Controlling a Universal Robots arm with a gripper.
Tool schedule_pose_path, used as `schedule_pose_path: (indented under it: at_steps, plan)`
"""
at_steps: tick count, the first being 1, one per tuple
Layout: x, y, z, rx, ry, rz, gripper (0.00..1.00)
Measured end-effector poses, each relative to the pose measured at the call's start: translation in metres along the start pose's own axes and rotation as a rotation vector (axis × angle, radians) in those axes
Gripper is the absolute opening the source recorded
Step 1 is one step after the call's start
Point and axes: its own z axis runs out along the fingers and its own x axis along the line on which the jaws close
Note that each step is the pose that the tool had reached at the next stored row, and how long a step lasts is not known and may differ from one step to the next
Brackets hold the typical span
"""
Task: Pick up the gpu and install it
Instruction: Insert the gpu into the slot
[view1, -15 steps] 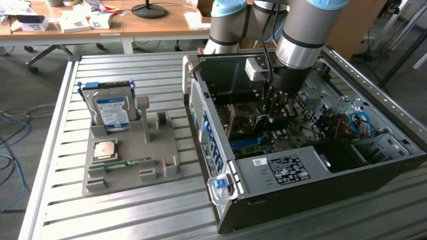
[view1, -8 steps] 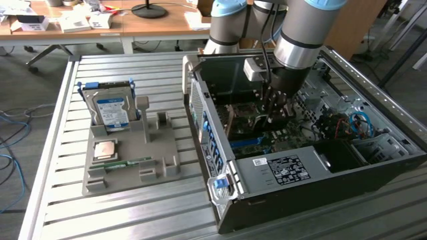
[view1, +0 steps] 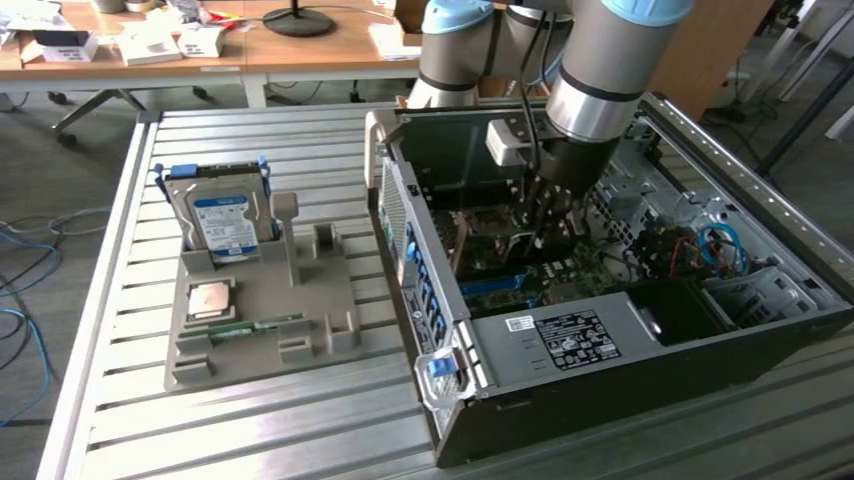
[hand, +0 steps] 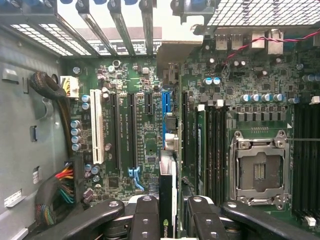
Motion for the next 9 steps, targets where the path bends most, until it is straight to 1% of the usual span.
schedule_pose_path:
  at_steps: [9]
  plan:
    - [0.0005, 0.0009, 0.0007, 0.0001, -0.0004, 0.0, 0.27]
